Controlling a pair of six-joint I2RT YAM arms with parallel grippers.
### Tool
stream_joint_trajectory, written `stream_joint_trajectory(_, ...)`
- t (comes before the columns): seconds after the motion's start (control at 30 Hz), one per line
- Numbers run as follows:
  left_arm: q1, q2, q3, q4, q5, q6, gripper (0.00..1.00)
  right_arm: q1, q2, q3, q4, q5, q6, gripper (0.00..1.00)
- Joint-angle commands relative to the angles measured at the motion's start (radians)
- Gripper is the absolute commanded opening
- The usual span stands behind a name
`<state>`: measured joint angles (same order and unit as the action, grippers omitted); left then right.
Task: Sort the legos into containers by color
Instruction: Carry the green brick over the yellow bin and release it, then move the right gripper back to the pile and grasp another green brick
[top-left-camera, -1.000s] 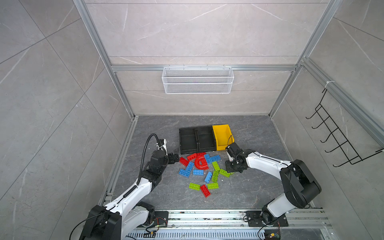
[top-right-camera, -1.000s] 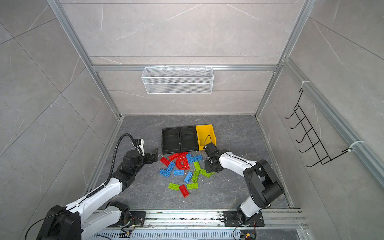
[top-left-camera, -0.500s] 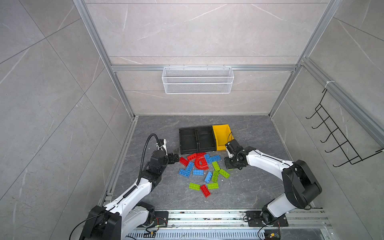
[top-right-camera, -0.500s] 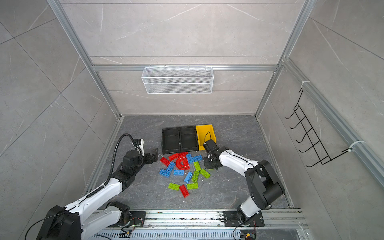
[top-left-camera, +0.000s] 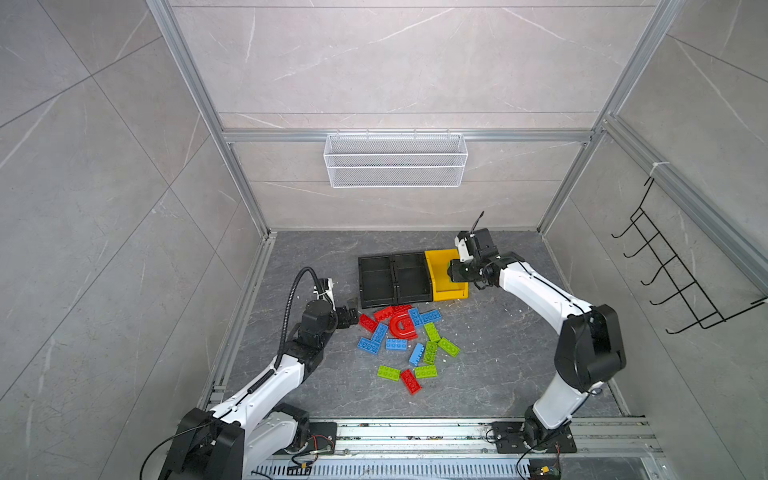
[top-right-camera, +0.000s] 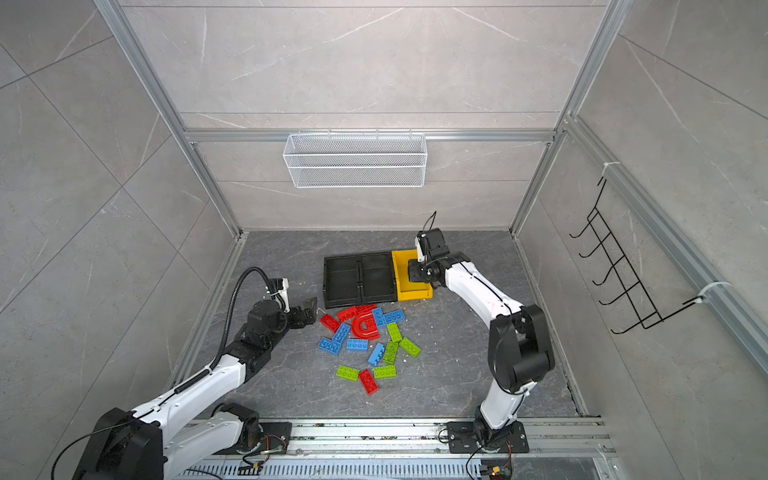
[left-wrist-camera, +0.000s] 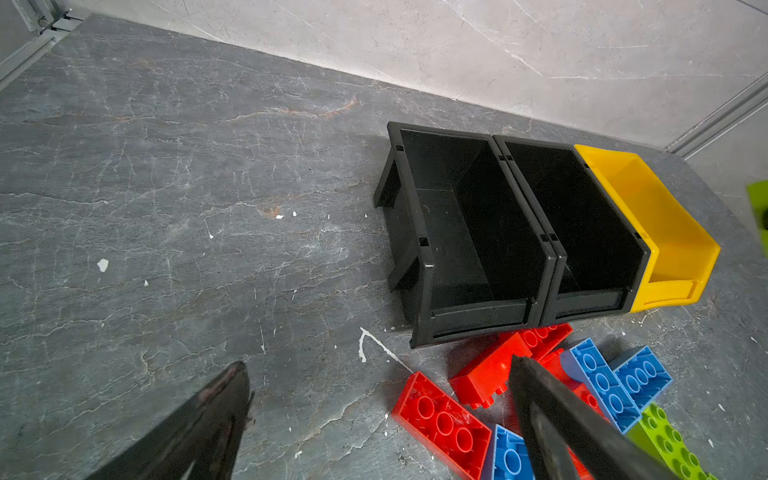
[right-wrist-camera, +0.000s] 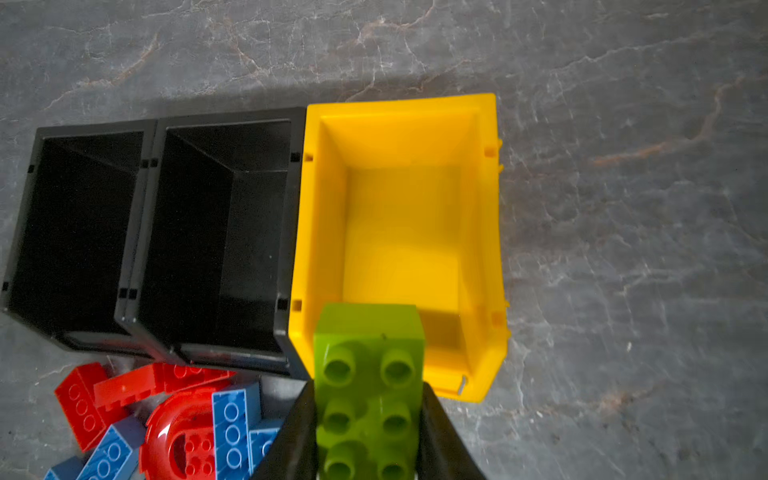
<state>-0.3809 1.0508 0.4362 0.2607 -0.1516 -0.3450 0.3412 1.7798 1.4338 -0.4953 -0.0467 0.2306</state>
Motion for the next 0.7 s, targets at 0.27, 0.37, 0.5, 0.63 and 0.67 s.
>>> stream_joint_trajectory(0.27,0.002,-0.040,-0.026,0.046,-0.034,-0.003,1.00,-0.018,0.165,0.123,0.014,-0.017,-0.007,0.44)
stream_joint_trajectory(0.37,0.002,-0.055,-0.031,0.051,-0.015,0.000,1.00,-0.018,0.142,0.115,0.012,-0.025,-0.010,0.52)
stream_joint_trajectory(0.5,0.002,-0.062,-0.025,0.047,0.011,0.003,1.00,-0.017,0.060,0.064,-0.016,-0.040,-0.026,0.54)
stream_joint_trajectory(0.63,0.002,-0.069,-0.025,0.041,-0.004,0.003,1.00,-0.005,-0.052,-0.029,-0.110,-0.074,-0.060,0.55)
stream_joint_trajectory(0.67,0.002,-0.070,-0.025,0.040,-0.007,0.002,1.00,0.004,-0.075,-0.050,-0.145,-0.073,-0.068,0.55)
